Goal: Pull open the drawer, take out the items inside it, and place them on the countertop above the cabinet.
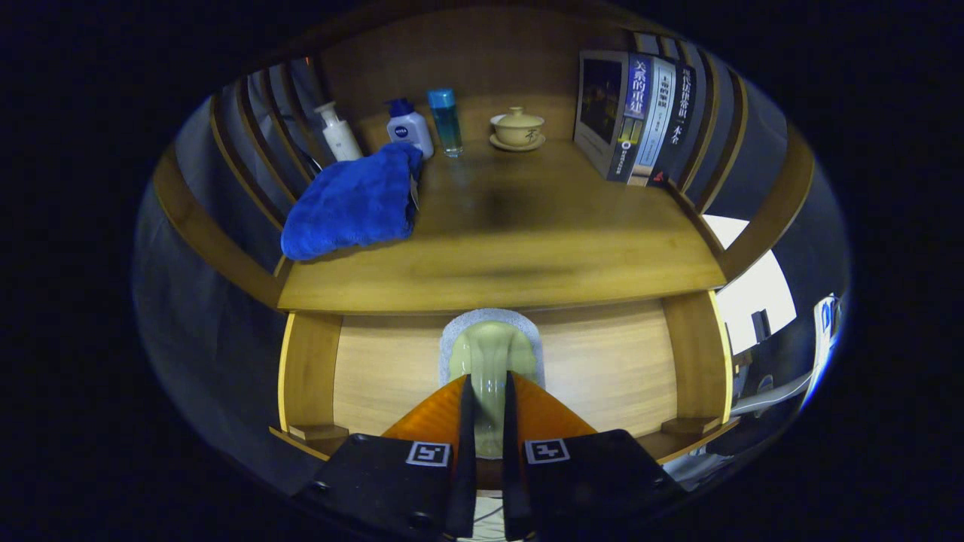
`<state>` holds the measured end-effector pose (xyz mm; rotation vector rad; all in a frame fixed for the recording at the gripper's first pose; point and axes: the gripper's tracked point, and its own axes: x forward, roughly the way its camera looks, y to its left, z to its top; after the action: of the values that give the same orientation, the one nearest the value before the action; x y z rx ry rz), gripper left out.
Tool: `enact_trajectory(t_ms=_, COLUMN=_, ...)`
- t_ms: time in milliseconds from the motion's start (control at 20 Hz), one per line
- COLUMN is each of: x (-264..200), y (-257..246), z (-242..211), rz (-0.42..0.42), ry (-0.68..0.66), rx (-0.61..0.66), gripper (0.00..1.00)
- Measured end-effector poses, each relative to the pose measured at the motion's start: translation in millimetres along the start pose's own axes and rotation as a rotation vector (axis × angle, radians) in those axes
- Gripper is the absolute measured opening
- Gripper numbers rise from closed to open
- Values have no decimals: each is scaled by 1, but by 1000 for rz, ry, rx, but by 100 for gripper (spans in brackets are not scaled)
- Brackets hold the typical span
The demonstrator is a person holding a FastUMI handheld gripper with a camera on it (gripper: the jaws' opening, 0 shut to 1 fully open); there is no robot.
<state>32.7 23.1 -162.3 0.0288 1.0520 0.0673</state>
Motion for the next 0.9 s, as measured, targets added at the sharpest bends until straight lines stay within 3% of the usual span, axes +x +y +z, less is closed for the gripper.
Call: enact_trajectory(t_ms=900, x=5, y=8, z=80, rz=-14, ry=-45, rx=-25, gripper=23)
